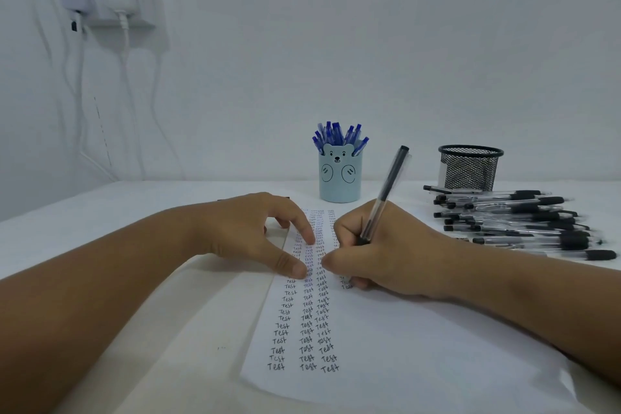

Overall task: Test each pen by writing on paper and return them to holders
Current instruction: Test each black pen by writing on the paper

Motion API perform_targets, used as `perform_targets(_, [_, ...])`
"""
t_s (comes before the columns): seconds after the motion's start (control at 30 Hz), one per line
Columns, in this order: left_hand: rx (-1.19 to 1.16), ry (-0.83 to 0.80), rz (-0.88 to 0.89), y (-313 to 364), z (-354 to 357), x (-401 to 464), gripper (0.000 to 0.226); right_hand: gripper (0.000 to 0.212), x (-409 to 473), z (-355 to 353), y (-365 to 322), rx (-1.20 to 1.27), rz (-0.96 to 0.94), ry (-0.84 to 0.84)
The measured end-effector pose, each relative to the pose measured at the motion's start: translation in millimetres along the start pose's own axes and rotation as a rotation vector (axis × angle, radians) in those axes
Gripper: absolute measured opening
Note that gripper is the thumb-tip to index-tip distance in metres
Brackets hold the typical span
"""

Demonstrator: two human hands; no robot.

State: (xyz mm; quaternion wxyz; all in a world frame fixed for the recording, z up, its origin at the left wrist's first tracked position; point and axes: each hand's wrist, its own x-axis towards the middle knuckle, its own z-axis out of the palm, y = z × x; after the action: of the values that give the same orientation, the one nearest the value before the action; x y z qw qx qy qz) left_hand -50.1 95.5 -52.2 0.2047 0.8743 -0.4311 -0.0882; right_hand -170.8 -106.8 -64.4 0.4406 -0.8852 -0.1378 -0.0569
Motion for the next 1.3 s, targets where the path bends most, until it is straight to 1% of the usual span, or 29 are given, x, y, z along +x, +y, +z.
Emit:
perform_targets(0.23, [-0.011, 0.004, 0.008, -2.0, 0.3, 0.6, 0.055, 0.036, -0.5, 1.8, -2.0, -0.025, 0.022, -0.022])
perform_targets(0.37, [-0.011, 0.002, 0.012, -2.0, -0.3, 1.0, 0.052, 0.038, -1.0, 2.9, -3.7, -0.055, 0.012, -0.035])
perform_targets(0.53, [-0.013, 0.003, -0.003, -2.2, -0.1, -0.1, 0.059, 0.043, -1.8, 3.1, -5.1, -0.068, -0.005, -0.048])
perform_targets(0.7, [-0.028, 0.005, 0.006, -1.3, 0.4, -0.6, 0.052, 0.04, -1.2, 2.3, -3.5, -0.042, 0.003, -0.061])
perform_targets(0.8, [-0.016, -0.003, 0.003, -1.4, -0.3, 0.0, 0.057, 0.041, -1.0, 1.9, -1.3, -0.016, -0.015, -0.035])
perform_targets(0.9, [-0.02, -0.004, -0.001, -2.4, -0.6, 1.2, 0.055, 0.041, -0.7, 2.4, -0.6, -0.008, -0.025, -0.043])
perform_targets(1.07, [-0.036, 0.001, 0.009, -2.4, 0.2, 1.1, 0.052, 0.036, -1.1, 3.2, -2.5, -0.067, -0.034, -0.062])
perform_targets(1.17, [-0.029, -0.002, 0.006, -2.6, 0.0, 1.3, 0.058, 0.038, -1.1, 3.7, -2.6, -0.135, -0.064, -0.034])
perform_targets(1.3, [-0.023, -0.006, 0.013, -3.4, 0.0, 1.2, 0.059, 0.039, -1.2, 3.3, -3.1, -0.159, -0.068, -0.025])
